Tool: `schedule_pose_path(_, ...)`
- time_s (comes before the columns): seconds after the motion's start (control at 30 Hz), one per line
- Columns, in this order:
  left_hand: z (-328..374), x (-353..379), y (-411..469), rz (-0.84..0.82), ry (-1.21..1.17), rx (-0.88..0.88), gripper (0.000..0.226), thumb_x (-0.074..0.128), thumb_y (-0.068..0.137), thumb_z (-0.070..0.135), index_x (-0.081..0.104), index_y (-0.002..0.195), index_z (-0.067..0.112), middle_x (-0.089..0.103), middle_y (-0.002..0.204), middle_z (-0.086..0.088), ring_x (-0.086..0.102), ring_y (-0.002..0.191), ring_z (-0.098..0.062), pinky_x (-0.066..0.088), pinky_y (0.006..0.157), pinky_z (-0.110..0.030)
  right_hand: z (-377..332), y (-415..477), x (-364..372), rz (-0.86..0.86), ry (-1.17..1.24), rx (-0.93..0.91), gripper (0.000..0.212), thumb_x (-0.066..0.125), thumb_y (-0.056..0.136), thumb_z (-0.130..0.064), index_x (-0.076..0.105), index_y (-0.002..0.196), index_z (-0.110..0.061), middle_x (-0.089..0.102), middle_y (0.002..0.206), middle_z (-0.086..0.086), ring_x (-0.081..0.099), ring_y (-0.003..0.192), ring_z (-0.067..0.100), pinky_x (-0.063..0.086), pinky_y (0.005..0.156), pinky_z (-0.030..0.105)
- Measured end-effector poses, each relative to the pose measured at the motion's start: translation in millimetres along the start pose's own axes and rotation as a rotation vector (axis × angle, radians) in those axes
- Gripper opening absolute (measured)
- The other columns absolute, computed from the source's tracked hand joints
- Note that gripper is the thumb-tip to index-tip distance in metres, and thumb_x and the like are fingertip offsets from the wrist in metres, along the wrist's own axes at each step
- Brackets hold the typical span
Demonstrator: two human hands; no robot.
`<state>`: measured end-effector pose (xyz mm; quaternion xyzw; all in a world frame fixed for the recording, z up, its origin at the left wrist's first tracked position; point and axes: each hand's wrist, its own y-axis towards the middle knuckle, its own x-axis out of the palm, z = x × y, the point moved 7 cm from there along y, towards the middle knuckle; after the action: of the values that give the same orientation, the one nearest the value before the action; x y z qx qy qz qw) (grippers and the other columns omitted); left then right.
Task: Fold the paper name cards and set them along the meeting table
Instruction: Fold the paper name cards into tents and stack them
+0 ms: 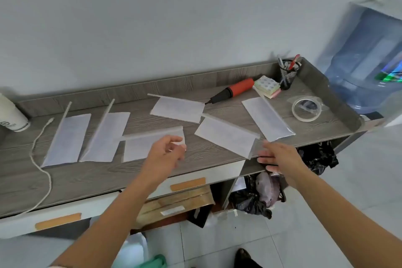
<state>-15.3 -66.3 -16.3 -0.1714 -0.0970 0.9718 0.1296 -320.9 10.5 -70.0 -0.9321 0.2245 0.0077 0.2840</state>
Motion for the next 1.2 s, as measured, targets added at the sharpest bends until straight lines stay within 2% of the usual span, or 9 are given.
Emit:
schedule_pose_path(0.2,19,29,77,0.022,-0.016,-0.103,0.026,0.056,0.092,0.028,0.056,0.113,0.014,0.06,0.105,-0.007,0.061,0.086,-0.02,0.054,0.078,-0.037,-4,51,4,0.028,0.143,0.206,0.032,0.061,0.091,-0.035,0.058,0.094,-0.003,0.071,0.084,0.014,0.067,0.062,0.02,0.05,0.045,0.024)
schedule_pose_path(0.4,2,54,124,0.091,-0.148,-0.308,0.039,0.059,0.091,0.03,0.052,0.121,0.006,0.058,0.102,-0.01,0.059,0.086,-0.022,0.056,0.081,-0.039,-14,78,12,-0.084,0.213,0.227,0.007,0.064,0.086,0.0,0.06,0.091,0.001,0.064,0.074,0.011,0.062,0.054,0.016,0.05,0.04,0.018)
schedule_pose_path(0.53,-5,54,130,0.146,-0.187,-0.37,0.028,0.062,0.089,0.017,0.058,0.113,0.002,0.064,0.114,-0.013,0.061,0.091,-0.026,0.051,0.081,-0.038,-44,83,9,-0.204,-0.008,-0.064,0.019,0.066,0.085,-0.001,0.062,0.103,-0.006,0.068,0.08,0.011,0.062,0.068,0.021,0.055,0.058,0.028)
schedule_pose_path(0.67,-4,54,118,0.104,-0.271,-0.31,0.024,0.061,0.085,-0.003,0.061,0.108,0.005,0.068,0.1,-0.013,0.065,0.084,-0.025,0.053,0.063,-0.032,-64,92,1,-0.26,-0.373,-0.331,0.012,0.067,0.087,-0.013,0.063,0.097,-0.018,0.069,0.065,-0.006,0.069,0.068,0.018,0.057,0.063,0.031)
schedule_pose_path(0.77,-8,56,107,0.147,-0.299,-0.231,0.022,0.06,0.083,-0.011,0.061,0.094,0.008,0.069,0.094,-0.016,0.066,0.08,-0.025,0.057,0.059,-0.028,-80,93,-23,-0.156,-0.483,-0.54,0.012,0.07,0.084,-0.02,0.067,0.079,-0.031,0.071,0.069,-0.009,0.066,0.07,0.006,0.051,0.065,0.015)
schedule_pose_path(0.87,-16,60,96,0.205,-0.23,-0.176,0.022,0.062,0.082,-0.011,0.061,0.091,0.009,0.073,0.075,-0.004,0.067,0.07,-0.019,0.053,0.051,-0.021,-95,92,-64,0.061,-0.473,-0.636,0.003,0.068,0.086,-0.026,0.069,0.087,-0.029,0.072,0.079,-0.013,0.063,0.079,0.003,0.045,0.062,0.01)
schedule_pose_path(1.03,-16,65,93,0.251,-0.051,-0.063,0.019,0.064,0.084,-0.002,0.062,0.092,0.015,0.074,0.083,-0.006,0.071,0.074,-0.017,0.056,0.06,-0.024,-76,136,-96,0.032,-0.791,-0.313,0.086,0.059,0.072,-0.072,0.041,0.141,-0.023,0.05,0.144,0.003,0.048,0.129,0.026,0.043,0.101,0.048)
schedule_pose_path(1.1,-13,66,94,0.26,0.089,-0.018,0.018,0.065,0.086,0.005,0.063,0.096,0.02,0.074,0.089,-0.003,0.071,0.081,-0.018,0.059,0.067,-0.03,-72,141,-91,-0.035,-0.847,-0.226,0.102,0.057,0.067,-0.079,0.03,0.148,-0.023,0.042,0.151,0.005,0.043,0.134,0.028,0.039,0.103,0.049)
schedule_pose_path(1.2,-9,69,94,0.29,0.227,0.035,0.02,0.065,0.087,0.016,0.061,0.1,0.031,0.072,0.088,-0.003,0.069,0.081,-0.02,0.059,0.071,-0.037,-78,142,-77,-0.13,-0.835,-0.174,0.096,0.057,0.059,-0.083,0.04,0.138,-0.033,0.056,0.135,-0.003,0.054,0.12,0.024,0.045,0.097,0.047)
